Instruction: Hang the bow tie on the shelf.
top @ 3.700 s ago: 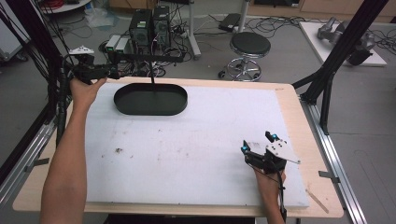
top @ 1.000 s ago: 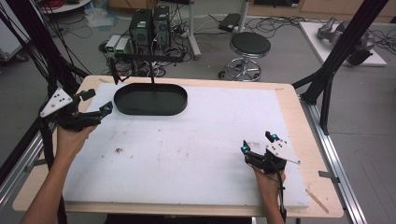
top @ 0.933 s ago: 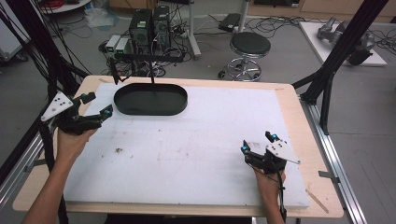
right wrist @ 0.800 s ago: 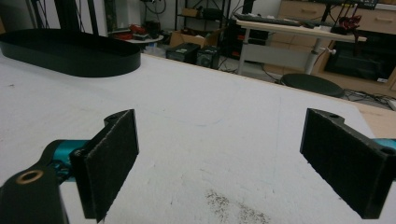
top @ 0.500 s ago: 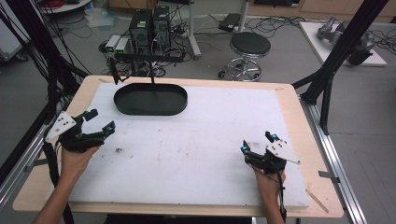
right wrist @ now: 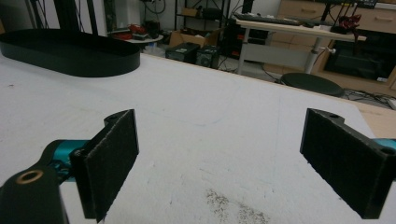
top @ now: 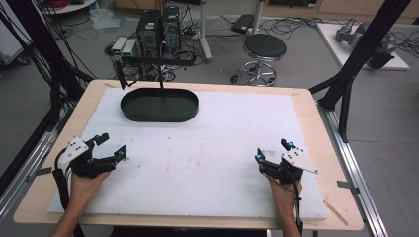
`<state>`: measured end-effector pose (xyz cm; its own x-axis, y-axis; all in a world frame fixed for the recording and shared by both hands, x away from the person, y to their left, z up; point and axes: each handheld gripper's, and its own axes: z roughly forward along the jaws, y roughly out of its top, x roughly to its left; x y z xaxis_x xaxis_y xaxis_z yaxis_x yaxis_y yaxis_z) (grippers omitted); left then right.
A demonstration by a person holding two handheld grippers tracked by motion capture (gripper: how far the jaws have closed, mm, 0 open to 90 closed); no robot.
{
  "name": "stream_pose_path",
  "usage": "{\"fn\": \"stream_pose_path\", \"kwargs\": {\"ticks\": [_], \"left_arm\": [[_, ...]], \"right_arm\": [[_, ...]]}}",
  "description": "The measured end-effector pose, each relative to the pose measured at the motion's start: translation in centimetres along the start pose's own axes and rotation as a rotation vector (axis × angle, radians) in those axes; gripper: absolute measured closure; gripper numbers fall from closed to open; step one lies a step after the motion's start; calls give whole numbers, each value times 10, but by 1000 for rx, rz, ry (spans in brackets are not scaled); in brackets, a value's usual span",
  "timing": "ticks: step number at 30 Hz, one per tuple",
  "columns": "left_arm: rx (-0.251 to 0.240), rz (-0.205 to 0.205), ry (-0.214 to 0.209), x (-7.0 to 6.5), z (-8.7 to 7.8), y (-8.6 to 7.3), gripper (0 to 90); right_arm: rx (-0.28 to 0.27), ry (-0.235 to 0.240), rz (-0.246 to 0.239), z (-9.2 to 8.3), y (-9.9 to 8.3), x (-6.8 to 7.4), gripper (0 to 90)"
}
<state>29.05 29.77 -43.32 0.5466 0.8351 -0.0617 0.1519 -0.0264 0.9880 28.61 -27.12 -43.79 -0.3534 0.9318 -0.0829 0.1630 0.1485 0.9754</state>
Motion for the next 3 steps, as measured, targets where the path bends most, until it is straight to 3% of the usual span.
{"fn": "stream_pose_path", "kwargs": {"ticks": [3], "left_arm": [[6,-9,4,-1,-1,-4,145]], "right_arm": [[3,0,5,0,0,0,108]]}}
